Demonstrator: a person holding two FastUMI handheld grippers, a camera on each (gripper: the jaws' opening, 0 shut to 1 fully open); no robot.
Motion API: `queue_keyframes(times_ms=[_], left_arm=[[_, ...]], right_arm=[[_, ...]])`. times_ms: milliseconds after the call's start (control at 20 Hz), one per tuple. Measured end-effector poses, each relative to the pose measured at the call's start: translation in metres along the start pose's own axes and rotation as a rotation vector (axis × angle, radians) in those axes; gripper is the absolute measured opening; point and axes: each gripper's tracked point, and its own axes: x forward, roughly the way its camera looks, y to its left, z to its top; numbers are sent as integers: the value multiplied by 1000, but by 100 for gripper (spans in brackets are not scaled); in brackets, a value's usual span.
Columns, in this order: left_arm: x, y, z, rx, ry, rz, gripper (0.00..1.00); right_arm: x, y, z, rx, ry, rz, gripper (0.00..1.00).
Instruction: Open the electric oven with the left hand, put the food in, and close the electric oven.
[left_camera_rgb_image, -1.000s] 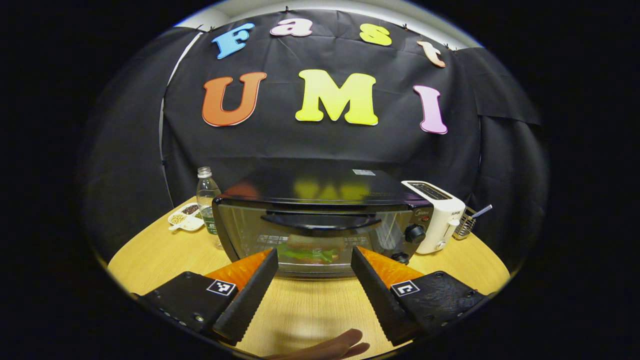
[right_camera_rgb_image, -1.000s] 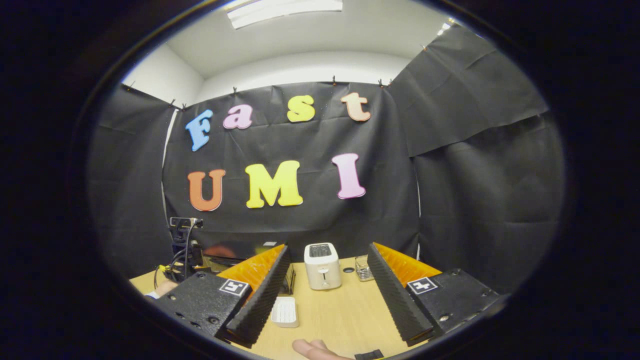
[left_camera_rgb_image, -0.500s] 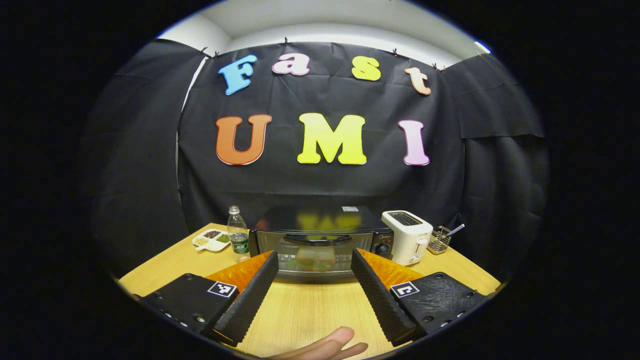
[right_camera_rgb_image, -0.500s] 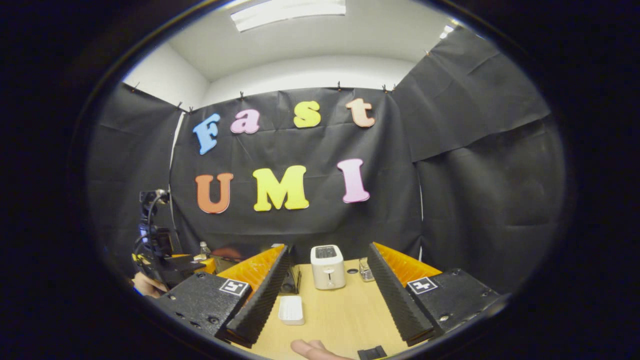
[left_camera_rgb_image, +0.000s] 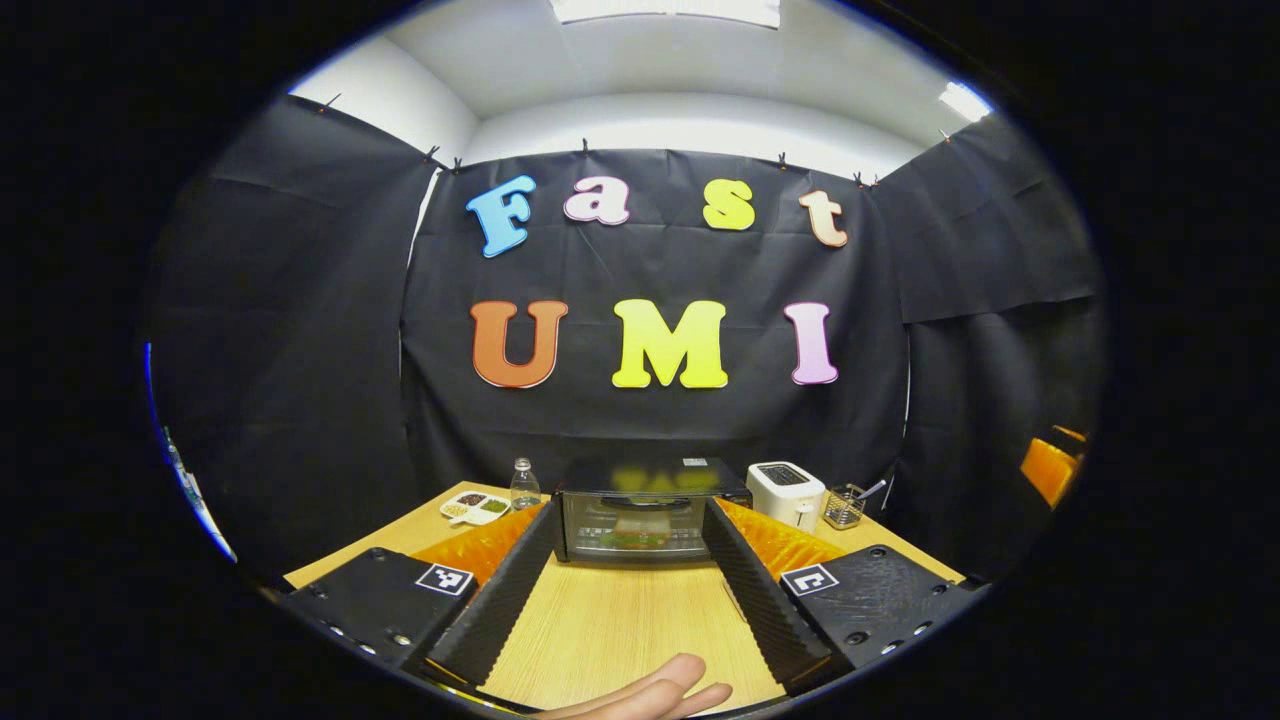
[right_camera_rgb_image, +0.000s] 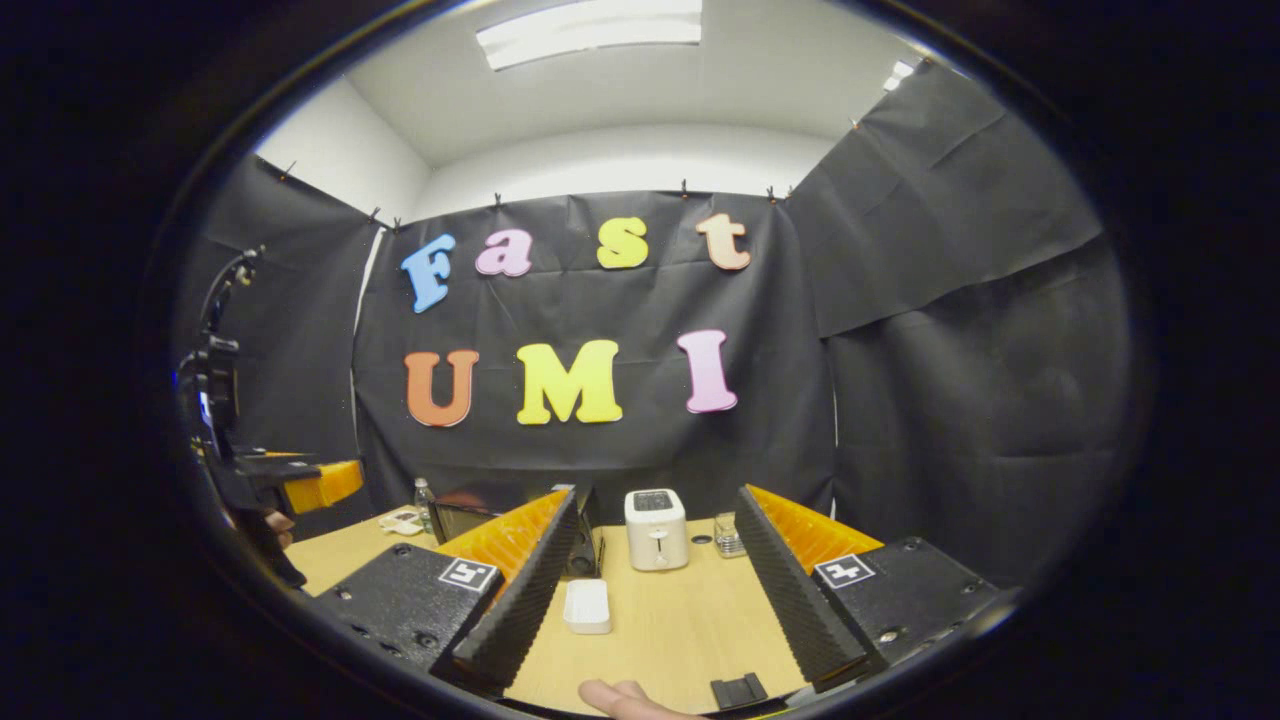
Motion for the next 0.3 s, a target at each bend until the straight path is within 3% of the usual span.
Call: queue_keyframes(times_ms=[250,300], left_arm=[[-61,-4,4,-36,-64,-11,96],[-67,-2,-2,-45,-69,-1,95]], right_arm=[[-14,2,1,-38,-17,19,89],[-16,1,-2,-40,-15,22,100]])
